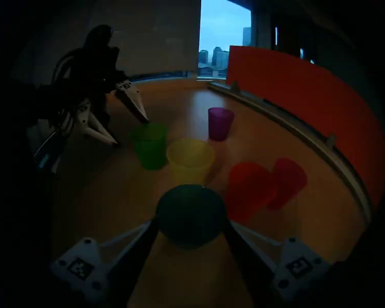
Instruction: Pour water
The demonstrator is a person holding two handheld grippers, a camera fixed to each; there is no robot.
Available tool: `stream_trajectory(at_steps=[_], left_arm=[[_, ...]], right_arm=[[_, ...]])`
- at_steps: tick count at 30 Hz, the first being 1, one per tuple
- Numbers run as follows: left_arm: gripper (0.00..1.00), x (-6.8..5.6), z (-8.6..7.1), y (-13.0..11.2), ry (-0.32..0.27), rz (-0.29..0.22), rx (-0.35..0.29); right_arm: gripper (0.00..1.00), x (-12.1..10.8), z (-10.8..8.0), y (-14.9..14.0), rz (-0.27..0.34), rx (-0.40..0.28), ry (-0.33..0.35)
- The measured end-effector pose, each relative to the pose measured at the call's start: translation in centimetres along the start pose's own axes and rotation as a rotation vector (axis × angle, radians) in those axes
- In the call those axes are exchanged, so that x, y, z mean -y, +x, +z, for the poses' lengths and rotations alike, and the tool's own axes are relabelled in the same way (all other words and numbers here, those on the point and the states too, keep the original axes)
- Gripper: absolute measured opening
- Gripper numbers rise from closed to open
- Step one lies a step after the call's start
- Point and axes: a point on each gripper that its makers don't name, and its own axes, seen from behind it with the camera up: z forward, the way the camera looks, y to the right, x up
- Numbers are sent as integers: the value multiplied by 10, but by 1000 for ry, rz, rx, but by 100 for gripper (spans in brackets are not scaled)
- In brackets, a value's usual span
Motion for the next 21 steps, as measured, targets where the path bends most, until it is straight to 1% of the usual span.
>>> stream_trajectory(at_steps=[6, 12, 21], left_arm=[[97, 1, -2, 1, 9, 0, -1], [98, 2, -8, 0, 15, -10, -6], [98, 2, -17, -4, 27, -15, -10]], right_arm=[[100, -1, -4, -2, 14, -1, -7], [100, 1, -10, -8, 20, 5, -17], [100, 3, -25, -14, 30, 6, -46]])
